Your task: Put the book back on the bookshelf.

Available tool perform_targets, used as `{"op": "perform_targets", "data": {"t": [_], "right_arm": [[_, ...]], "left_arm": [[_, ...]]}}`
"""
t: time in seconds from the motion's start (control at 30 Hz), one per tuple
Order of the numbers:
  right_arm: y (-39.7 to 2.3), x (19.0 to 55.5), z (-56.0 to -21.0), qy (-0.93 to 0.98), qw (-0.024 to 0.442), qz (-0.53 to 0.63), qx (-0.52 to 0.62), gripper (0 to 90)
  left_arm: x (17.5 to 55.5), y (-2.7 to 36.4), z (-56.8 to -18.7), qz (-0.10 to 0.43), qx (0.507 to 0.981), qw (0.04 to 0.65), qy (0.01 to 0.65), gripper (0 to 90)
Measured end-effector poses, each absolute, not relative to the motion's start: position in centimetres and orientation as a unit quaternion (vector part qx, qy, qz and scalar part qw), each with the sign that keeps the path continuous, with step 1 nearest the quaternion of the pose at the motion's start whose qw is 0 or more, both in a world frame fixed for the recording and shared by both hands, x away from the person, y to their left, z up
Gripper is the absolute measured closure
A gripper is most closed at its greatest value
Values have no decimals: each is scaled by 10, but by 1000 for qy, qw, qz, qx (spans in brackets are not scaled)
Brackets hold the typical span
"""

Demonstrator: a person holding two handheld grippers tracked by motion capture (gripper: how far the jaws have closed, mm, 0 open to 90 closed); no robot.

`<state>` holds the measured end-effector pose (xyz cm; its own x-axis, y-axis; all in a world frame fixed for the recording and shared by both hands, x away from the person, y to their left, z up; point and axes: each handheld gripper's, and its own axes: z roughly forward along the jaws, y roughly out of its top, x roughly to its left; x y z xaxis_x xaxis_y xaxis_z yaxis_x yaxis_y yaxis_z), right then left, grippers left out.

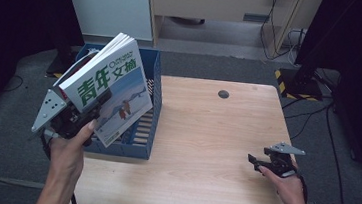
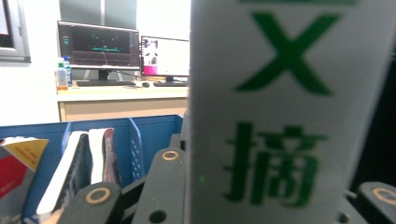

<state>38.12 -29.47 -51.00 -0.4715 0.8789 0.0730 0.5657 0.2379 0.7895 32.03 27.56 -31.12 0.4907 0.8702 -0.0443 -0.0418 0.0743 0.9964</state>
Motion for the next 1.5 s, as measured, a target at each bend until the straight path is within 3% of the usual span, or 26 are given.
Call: {"op": "perform_targets", "data": {"t": [1.5], "right_arm": [[-306,379,-509,749,196,404,487,258]], "left_arm": [[372,248,-338,376,573,607,402,736]]}}
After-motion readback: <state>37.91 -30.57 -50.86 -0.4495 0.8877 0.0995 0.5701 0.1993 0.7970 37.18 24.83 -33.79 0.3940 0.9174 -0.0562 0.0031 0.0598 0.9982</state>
